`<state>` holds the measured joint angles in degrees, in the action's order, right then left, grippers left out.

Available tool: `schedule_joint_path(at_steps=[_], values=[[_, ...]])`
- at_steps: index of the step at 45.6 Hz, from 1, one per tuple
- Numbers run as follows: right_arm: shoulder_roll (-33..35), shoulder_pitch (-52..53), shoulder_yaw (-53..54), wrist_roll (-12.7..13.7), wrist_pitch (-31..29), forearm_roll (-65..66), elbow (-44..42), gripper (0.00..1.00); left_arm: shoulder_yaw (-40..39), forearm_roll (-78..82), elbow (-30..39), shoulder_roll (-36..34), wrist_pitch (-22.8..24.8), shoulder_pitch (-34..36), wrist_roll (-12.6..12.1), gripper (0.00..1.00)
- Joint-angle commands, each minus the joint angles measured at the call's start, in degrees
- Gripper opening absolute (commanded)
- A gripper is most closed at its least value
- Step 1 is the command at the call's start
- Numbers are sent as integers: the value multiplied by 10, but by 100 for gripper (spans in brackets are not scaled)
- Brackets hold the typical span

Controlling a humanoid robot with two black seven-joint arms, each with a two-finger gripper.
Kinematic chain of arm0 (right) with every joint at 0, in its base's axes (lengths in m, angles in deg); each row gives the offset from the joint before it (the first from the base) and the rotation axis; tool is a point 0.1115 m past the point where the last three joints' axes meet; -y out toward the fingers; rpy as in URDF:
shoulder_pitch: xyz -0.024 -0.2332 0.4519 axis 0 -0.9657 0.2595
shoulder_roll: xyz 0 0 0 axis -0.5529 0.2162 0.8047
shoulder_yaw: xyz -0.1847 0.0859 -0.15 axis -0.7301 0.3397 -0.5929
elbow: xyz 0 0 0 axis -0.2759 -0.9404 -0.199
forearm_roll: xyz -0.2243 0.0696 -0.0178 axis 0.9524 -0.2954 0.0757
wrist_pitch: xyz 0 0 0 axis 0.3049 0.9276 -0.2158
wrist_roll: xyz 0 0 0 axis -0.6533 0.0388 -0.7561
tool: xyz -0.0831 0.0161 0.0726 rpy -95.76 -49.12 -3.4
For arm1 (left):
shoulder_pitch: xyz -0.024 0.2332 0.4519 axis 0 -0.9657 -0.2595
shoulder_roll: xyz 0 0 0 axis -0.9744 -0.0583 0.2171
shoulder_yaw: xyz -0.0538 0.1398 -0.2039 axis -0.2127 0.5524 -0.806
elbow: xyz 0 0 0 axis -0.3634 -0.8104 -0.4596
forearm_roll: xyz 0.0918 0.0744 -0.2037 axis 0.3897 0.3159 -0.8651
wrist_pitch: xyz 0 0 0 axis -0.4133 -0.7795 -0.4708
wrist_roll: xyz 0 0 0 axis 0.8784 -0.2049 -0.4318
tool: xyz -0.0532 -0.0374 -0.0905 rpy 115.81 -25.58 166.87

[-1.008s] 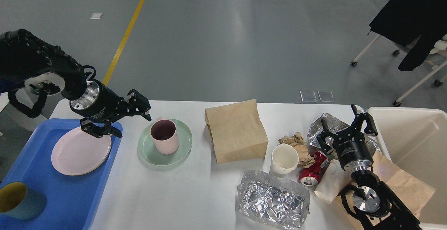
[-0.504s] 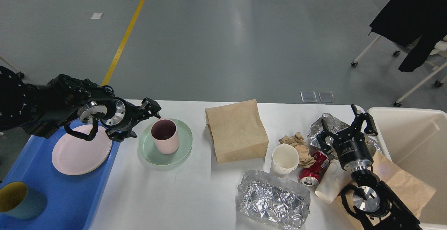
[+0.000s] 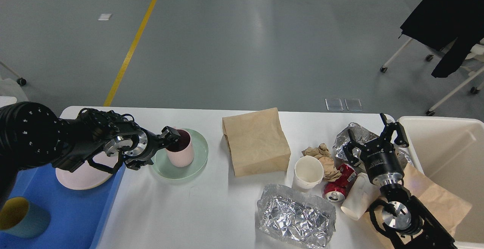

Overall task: Tidy desktop
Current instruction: 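Raise the left gripper and reach to the pink cup on the saucer, then grasp the pink cup with the left gripper and lift it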

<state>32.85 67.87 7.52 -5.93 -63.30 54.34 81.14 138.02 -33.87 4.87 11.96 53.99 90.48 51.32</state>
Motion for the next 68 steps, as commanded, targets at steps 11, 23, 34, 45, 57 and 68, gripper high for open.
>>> schedule_joint_path(at_steps=[11,23,34,45,57,68], values=[[0,0,0,0,0,-1,0,100,-21,35,-24,20,-57,-35,17,88],[0,0,0,0,0,0,0,100,-32,44,-21,12,-54,-36,38,67],[0,0,0,0,0,-1,0,100,-36,43,-15,7,-54,-43,31,51],[0,0,0,0,0,0,0,100,-37,43,-10,6,-53,-44,29,35],[0,0,0,0,0,0,0,100,-37,42,-10,6,-26,-44,28,16],[0,0,0,0,0,0,0,100,-39,41,-10,-1,-11,-42,12,0]])
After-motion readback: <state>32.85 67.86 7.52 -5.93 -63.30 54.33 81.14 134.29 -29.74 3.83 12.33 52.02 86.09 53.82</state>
